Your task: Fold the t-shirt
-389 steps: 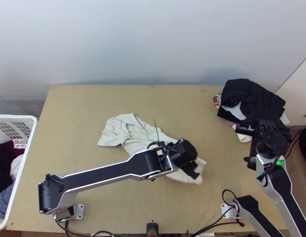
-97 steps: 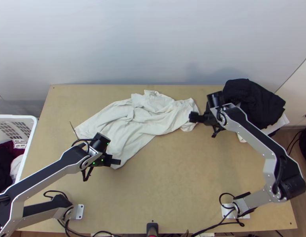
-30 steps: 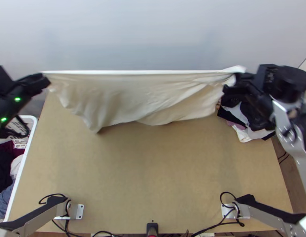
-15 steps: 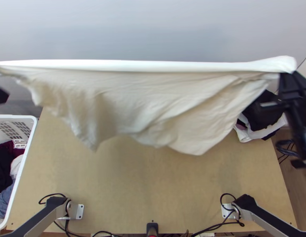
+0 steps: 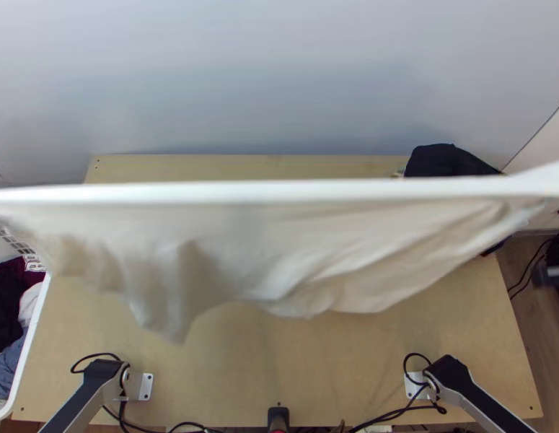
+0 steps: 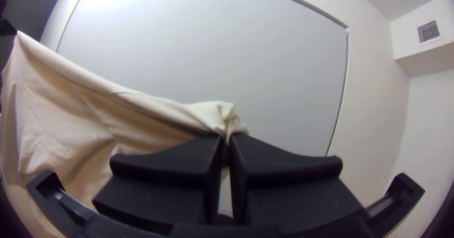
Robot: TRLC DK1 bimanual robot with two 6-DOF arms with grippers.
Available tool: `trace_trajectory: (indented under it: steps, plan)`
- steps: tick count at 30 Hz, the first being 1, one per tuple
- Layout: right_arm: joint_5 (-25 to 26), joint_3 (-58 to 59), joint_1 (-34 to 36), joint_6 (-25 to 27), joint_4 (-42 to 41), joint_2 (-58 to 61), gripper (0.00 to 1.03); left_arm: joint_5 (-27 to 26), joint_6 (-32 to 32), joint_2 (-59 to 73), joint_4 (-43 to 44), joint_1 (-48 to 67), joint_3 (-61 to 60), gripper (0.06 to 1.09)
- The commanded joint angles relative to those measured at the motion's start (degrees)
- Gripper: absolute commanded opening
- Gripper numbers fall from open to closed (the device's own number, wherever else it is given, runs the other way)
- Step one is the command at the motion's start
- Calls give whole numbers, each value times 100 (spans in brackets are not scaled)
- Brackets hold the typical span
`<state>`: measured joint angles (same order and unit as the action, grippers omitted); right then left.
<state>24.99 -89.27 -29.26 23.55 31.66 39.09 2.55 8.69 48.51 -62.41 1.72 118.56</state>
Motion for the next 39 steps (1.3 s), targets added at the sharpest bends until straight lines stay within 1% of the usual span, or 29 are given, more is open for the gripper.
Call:
trace_trajectory:
  steps: [1,4,6,8,12,15,18,21,25,27,30,33,39]
  plan:
    - [-161,182,-10,-378,965,-499,3,-466,-43,-307,-816,-145,53,10]
    - [-302,393,8,-571,1018,-499,3,-562,-25,-325,-922,-154,-272,10]
    - [-311,657,-1,-632,789,-437,3,-562,54,-325,-816,-154,-694,10]
    - [-311,965,-89,-729,429,-314,3,-562,151,-351,-430,-154,-1292,10]
    - [-311,1606,-159,-922,-468,55,3,-553,151,-439,687,-145,-2716,10]
    - [-311,2037,-159,-1081,-1092,433,3,-553,151,-351,1460,-101,-3568,10]
    - [-311,2415,-115,-1213,-1602,819,3,-553,195,-149,1926,-13,-4192,10]
    - [-346,2766,-63,-1371,-2023,1232,3,-545,450,18,2295,162,-4772,10]
    - [-425,2968,157,-1828,-2463,1883,3,-457,555,194,3060,224,-5590,10]
    - [-513,2977,306,-1995,-2674,2287,3,-369,555,431,3411,206,-5792,10]
    - [-583,2925,500,-2012,-3061,2929,3,-237,555,932,3947,180,-5827,10]
    - [-794,2740,781,-2021,-3386,3606,3,-44,546,1565,4466,180,-5739,10]
    - [-952,1914,1036,-2171,-3465,4915,3,123,546,2690,5301,206,-5528,10]
